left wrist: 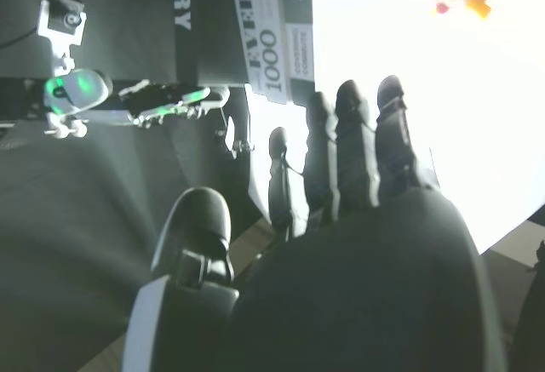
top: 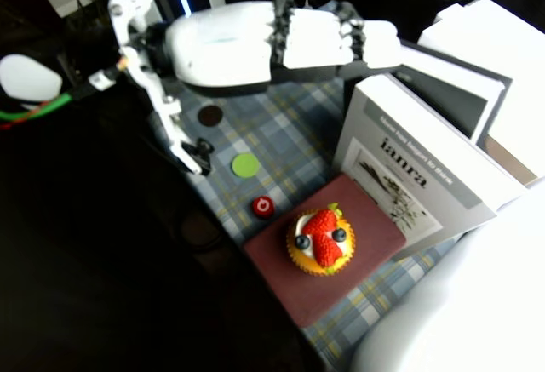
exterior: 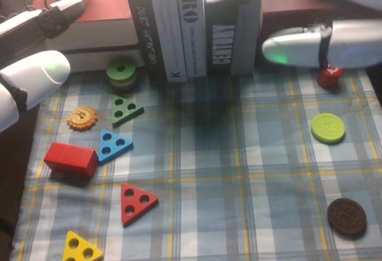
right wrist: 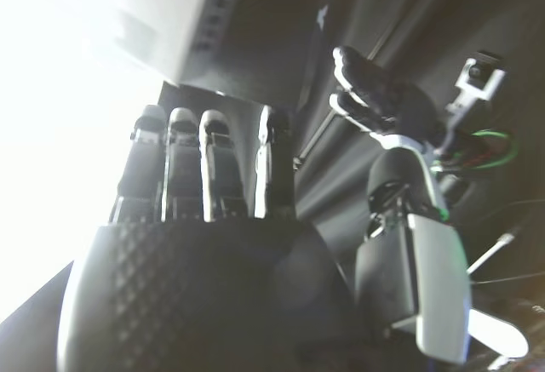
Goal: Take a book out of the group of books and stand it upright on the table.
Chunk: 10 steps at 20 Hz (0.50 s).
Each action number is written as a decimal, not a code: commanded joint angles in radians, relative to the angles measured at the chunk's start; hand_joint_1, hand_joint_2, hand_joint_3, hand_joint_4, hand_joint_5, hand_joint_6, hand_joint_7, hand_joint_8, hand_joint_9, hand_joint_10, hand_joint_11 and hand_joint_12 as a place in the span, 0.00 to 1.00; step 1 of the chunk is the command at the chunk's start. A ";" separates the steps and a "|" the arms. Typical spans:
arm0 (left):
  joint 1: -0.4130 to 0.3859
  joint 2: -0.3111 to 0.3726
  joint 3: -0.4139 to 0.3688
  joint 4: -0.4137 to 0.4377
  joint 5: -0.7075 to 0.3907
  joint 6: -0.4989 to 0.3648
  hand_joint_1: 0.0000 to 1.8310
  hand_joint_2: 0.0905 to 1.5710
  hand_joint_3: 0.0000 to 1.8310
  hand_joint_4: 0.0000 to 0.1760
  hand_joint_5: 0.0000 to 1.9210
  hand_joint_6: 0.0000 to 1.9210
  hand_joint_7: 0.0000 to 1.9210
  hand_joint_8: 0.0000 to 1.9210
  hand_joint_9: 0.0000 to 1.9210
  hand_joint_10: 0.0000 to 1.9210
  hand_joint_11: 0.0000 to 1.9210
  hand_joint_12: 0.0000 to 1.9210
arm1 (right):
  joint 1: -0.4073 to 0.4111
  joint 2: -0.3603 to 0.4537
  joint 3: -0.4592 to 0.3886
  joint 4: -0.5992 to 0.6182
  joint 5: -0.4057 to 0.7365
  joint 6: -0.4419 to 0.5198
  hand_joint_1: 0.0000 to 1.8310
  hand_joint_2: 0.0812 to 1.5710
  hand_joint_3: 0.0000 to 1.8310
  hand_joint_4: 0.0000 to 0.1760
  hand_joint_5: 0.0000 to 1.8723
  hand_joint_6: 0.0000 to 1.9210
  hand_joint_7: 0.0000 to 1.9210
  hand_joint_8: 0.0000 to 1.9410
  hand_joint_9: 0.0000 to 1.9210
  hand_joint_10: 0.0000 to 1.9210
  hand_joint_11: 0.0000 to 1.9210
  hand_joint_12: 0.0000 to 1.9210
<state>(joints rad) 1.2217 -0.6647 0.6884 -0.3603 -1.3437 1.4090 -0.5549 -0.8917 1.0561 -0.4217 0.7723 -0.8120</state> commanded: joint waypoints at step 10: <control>0.002 -0.003 -0.008 0.003 -0.147 -0.010 0.03 0.87 0.00 1.00 0.16 0.00 0.15 0.00 0.10 0.00 0.02 0.02 | -0.202 0.065 -0.101 0.114 0.323 -0.009 0.06 0.80 0.00 0.77 0.30 0.00 0.04 0.00 0.00 0.00 0.00 0.00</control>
<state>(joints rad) 1.2282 -0.6655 0.6823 -0.3630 -1.3647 1.4082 -0.7666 -0.8303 0.9577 -0.3473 0.9478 -0.8215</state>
